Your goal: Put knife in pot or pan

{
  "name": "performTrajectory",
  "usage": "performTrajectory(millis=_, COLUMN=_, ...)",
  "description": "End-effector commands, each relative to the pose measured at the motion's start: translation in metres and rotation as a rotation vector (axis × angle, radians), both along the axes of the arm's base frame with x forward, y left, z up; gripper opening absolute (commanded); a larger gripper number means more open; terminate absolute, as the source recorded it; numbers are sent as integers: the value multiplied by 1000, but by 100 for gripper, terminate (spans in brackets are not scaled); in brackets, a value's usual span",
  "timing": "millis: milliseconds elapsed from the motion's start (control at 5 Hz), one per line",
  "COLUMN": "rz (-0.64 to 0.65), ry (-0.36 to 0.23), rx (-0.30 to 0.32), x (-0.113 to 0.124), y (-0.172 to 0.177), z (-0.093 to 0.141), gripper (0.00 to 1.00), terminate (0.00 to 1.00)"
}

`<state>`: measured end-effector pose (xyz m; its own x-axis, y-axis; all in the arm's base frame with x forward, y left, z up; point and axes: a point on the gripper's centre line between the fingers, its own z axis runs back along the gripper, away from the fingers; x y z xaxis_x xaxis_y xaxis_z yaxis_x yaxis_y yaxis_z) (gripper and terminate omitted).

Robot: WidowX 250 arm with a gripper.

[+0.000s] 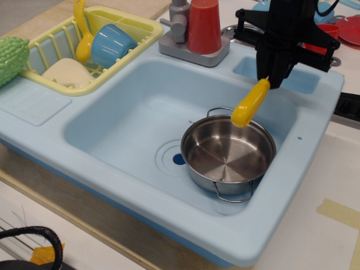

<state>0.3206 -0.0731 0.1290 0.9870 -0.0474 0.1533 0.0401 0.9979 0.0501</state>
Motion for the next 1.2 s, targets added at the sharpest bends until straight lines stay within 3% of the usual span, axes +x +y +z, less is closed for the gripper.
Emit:
performTrajectory(millis=0, rz=68, ry=-59, rx=-21, x=-15, y=-2, z=17, gripper=0, terminate=0)
performTrajectory(millis=200, rz=102, ry=-67, rx=-42, x=-26, y=4, z=7, gripper=0, terminate=0)
performTrajectory(millis=400, rz=87, ry=-91, rx=-72, x=-29, y=6, z=0, gripper=100, terminate=0)
performTrajectory(millis=800, rz=87, ry=-91, rx=-72, x=-29, y=6, z=0, gripper=100, terminate=0)
performTrajectory(millis=1000, rz=87, ry=-91, rx=-72, x=-29, y=6, z=0, gripper=100, terminate=100)
